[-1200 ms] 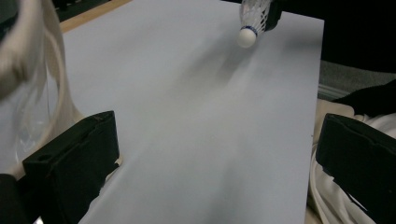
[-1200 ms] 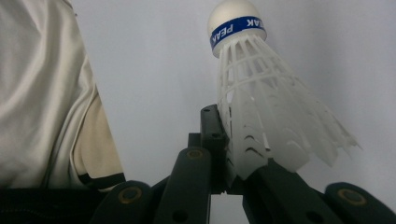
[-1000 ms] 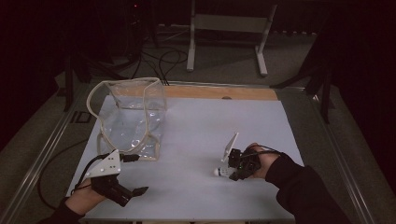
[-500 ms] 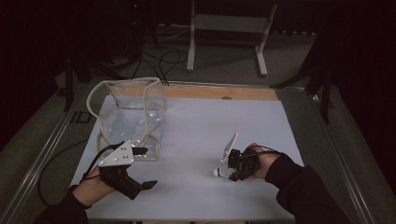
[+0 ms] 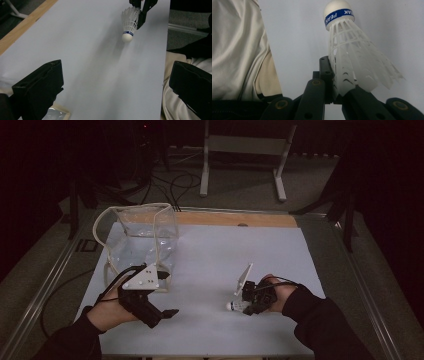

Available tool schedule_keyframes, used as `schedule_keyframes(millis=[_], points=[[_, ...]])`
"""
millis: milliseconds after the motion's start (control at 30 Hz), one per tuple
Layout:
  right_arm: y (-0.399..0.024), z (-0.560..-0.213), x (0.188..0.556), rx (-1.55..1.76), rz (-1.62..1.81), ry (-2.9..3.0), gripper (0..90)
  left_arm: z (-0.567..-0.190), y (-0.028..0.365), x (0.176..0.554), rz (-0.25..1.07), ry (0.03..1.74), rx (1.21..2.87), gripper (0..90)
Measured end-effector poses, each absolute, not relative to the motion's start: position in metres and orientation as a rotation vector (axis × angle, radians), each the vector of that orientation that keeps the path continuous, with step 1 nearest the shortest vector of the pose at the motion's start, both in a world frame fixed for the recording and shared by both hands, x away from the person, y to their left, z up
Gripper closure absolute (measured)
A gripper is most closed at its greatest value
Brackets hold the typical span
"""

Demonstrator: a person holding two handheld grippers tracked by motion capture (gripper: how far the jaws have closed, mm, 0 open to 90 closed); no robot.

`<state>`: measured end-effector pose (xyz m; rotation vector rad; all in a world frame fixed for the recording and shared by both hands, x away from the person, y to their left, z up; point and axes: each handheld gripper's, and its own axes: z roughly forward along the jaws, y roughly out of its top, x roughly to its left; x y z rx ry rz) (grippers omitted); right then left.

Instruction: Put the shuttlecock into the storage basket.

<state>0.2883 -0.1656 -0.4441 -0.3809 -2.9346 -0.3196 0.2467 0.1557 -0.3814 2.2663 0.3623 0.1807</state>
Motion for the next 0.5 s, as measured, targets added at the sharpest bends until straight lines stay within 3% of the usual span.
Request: schedule_keyframes(millis=[500], points=[[-0.161, -0.442, 0.287, -0.352, -0.345, -2.933, 90.0, -0.365, 0.126, 0.254, 0.142, 0.26, 2.314, 0.5]])
